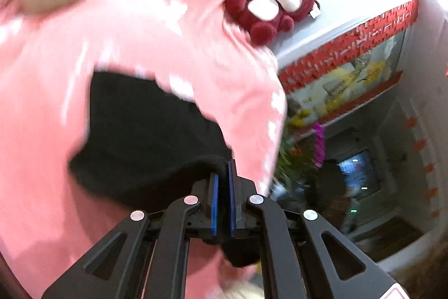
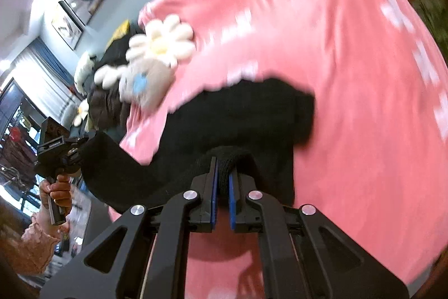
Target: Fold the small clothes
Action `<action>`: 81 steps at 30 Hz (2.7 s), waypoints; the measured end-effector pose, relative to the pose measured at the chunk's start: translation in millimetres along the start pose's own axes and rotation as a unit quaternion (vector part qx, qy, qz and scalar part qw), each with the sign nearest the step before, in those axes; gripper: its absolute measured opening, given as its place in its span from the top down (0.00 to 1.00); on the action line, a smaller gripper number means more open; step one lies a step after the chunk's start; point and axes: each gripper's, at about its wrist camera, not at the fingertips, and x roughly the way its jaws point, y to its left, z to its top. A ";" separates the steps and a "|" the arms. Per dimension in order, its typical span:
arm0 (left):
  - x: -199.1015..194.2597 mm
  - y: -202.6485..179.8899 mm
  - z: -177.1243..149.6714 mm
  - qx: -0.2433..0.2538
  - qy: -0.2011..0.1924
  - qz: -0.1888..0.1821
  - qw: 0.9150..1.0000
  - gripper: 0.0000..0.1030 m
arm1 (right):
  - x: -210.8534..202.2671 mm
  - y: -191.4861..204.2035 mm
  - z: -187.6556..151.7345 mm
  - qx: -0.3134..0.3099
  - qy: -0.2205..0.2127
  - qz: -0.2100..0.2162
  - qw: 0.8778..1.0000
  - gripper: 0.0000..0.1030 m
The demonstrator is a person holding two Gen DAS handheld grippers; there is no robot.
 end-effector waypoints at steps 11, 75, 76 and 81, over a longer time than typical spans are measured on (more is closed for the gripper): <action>123.0 131.4 83.2 -0.085 0.001 0.266 0.960 0.93 | 191.0 -106.3 74.8 0.043 0.045 -0.162 0.985 0.74; 107.4 124.4 -9.9 0.005 0.018 0.373 0.927 0.23 | 198.8 -53.3 72.9 -0.100 0.062 -0.116 0.986 0.89; 107.4 126.1 -9.8 0.003 0.017 0.375 0.927 0.23 | 205.7 -50.8 61.0 -0.108 0.075 -0.118 0.984 0.89; 102.2 119.3 -5.9 0.017 0.012 0.393 0.919 0.23 | 222.5 -61.7 32.4 -0.112 0.107 -0.187 0.970 0.89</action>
